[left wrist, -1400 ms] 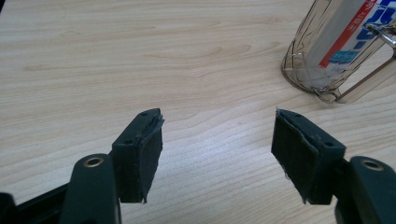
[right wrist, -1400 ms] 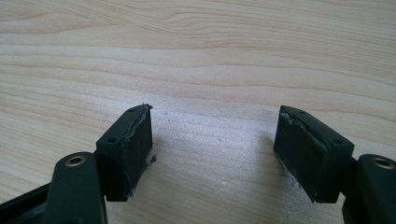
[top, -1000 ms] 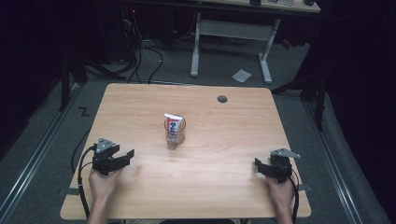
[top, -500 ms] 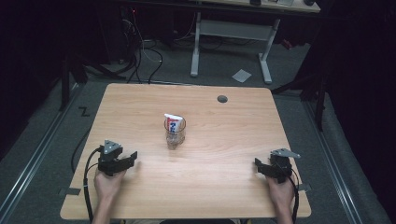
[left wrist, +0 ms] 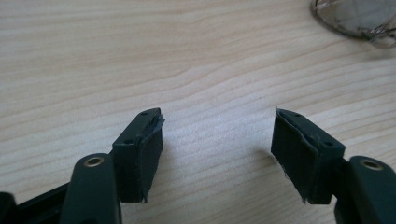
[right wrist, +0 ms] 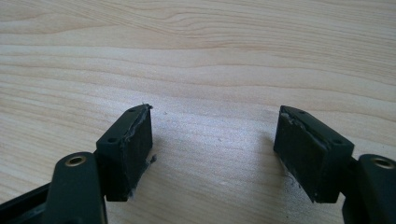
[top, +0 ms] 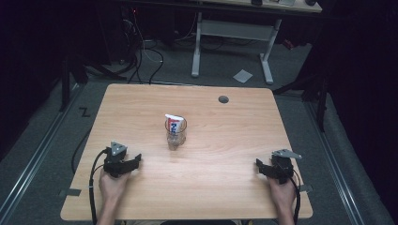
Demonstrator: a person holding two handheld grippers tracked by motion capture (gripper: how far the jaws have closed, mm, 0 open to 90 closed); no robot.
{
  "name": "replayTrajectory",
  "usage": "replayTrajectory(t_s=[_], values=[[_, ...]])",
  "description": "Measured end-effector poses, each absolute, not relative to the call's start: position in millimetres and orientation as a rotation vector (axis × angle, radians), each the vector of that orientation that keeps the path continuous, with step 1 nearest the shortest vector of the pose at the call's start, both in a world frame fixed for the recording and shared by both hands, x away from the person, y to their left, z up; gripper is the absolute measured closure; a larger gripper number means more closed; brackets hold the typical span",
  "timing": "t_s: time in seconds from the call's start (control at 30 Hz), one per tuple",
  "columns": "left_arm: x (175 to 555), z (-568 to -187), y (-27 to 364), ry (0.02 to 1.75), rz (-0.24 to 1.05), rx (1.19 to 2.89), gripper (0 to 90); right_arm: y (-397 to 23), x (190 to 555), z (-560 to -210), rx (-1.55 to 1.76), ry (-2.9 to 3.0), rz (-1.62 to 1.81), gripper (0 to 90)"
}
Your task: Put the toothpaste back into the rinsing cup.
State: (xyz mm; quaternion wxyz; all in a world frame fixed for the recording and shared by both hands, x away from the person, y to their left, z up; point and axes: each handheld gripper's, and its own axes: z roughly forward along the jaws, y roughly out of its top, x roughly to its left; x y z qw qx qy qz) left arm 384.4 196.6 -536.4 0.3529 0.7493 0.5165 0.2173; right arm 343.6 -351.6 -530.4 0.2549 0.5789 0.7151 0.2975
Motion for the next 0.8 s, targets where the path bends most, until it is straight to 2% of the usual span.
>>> replayTrajectory(t_s=[0.8], values=[[385.0,-536.7,190.4,1.352,0.591,1.950,33.6,-351.7,343.6,-530.4,1.572,1.942,0.808,27.8]])
